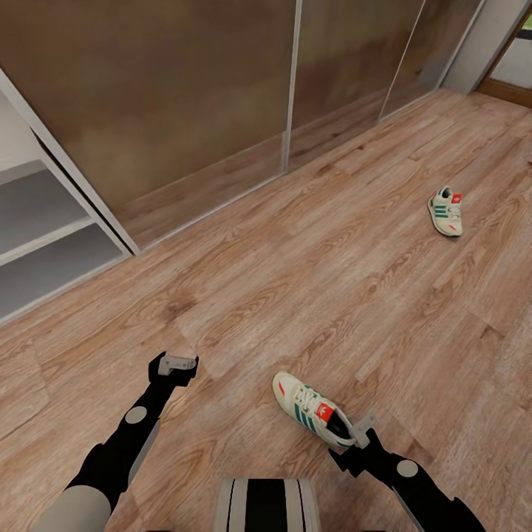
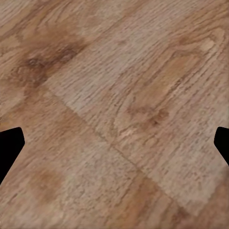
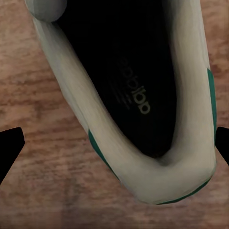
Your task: Pick up the two gym shoes and the two sandals from the corridor floor and place them onto the hallstand (shoe rack) in the corridor, making sure they are on the rack and not on the floor. Arrange them so the two gym shoes are next to each other and the two sandals are next to each other.
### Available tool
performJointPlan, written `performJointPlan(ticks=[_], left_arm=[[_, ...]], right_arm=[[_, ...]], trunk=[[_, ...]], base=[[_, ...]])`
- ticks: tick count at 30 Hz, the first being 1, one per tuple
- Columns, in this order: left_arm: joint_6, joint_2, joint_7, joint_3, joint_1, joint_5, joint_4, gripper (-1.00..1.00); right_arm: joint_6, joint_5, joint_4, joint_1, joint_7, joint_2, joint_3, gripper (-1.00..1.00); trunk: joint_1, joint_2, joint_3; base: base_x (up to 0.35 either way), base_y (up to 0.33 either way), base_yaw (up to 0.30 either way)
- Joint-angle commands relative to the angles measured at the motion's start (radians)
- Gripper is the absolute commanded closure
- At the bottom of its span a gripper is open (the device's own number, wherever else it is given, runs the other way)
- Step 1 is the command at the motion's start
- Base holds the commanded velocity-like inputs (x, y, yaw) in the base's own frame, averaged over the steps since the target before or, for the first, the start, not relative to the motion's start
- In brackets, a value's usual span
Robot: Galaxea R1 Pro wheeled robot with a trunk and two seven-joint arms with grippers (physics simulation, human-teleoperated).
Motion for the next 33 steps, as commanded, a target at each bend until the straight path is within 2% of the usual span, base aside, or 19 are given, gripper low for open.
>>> performJointPlan(ticks=[1, 33], left_arm=[[-0.003, 0.001, 0.000, -0.001, 0.000, -0.005, 0.000, -1.00], [-0.007, 0.003, 0.000, -0.002, -0.001, -0.004, 0.000, -1.00]], right_arm=[[0.005, 0.009, -0.002, 0.000, 0.002, -0.001, 0.001, -1.00], [0.005, 0.009, -0.002, 0.000, 0.002, -0.001, 0.001, -1.00]], trunk=[[0.000, 0.000, -0.001], [0.000, 0.000, -0.001]], base=[[0.000, 0.000, -0.003], [0.021, 0.000, 0.000]])
